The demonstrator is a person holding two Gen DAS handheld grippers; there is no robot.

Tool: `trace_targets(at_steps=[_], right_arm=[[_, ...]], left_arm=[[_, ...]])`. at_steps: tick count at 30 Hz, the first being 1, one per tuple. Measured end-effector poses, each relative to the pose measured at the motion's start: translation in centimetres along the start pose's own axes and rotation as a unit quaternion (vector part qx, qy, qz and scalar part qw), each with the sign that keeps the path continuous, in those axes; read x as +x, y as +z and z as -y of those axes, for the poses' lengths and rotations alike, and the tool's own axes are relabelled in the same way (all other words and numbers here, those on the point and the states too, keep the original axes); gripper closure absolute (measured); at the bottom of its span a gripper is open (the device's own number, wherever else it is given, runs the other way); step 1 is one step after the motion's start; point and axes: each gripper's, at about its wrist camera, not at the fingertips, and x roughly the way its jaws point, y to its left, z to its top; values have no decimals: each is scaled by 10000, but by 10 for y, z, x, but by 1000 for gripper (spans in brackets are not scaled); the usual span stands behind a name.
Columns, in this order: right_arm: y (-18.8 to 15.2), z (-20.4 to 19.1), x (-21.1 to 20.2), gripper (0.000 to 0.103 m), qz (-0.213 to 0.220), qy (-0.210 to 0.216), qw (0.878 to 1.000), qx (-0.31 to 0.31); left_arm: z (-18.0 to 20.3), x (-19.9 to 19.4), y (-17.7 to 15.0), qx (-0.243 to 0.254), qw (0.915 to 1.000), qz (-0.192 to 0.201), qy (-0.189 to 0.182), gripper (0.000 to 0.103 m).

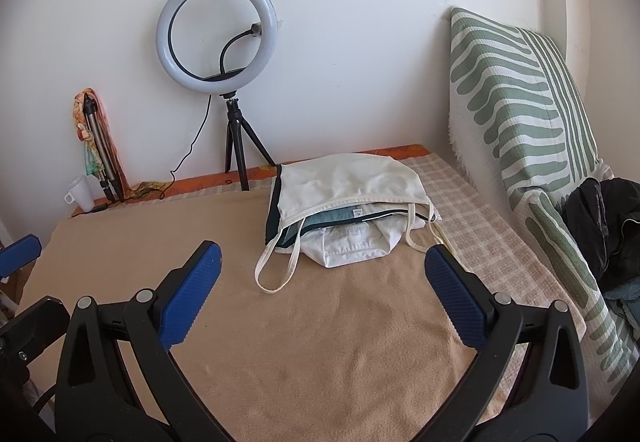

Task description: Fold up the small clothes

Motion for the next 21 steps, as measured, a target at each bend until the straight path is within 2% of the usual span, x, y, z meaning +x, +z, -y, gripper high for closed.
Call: trace_targets(at_steps=[21], right_arm=[[-6,2,4,0,-69,21,10000,25]], left_arm=[[-2,0,1,36,10000,-41,22,0]])
